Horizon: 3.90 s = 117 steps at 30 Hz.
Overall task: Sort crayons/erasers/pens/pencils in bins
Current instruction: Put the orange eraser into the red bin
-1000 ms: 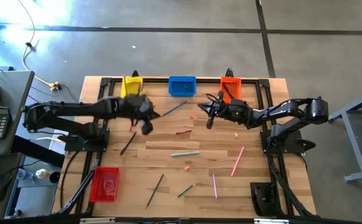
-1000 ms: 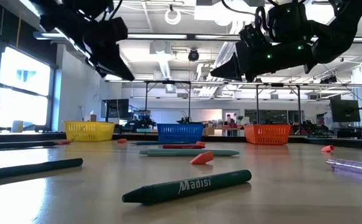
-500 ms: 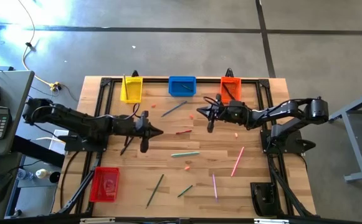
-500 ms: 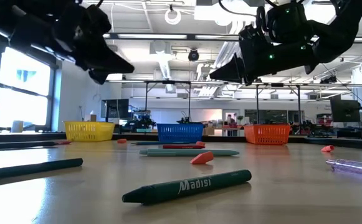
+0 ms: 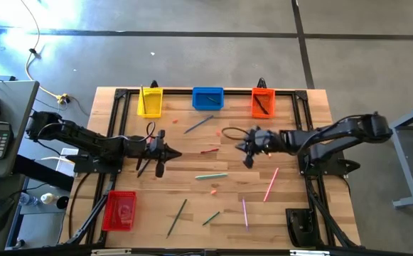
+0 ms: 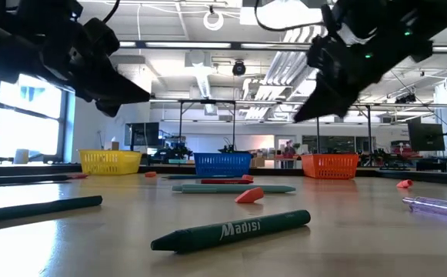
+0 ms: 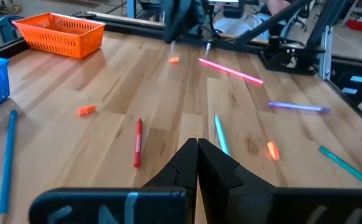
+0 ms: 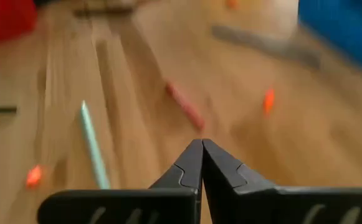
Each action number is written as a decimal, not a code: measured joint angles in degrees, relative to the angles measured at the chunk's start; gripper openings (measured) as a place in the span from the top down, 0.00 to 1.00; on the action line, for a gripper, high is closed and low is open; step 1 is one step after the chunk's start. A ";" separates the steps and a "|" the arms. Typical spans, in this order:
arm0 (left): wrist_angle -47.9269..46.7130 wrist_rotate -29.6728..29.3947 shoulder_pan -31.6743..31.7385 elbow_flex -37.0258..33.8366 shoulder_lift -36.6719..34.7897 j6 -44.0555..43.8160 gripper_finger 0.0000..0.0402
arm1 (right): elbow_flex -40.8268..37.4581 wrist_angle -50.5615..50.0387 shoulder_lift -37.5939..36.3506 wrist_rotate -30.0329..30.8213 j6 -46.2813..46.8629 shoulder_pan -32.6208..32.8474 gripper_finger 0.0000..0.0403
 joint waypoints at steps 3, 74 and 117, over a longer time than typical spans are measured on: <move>-0.10 0.00 0.00 -0.10 0.00 1.54 1.00 | 0.00 -11.11 -2.67 2.73 10.64 4.03 1.00; 3.18 -2.99 -1.33 4.58 0.02 -6.79 0.75 | -1.22 30.72 9.05 1.21 -15.05 4.55 1.00; 29.99 0.20 -1.35 26.55 34.93 4.18 0.77 | -1.22 52.64 14.97 -9.33 -26.45 4.15 1.00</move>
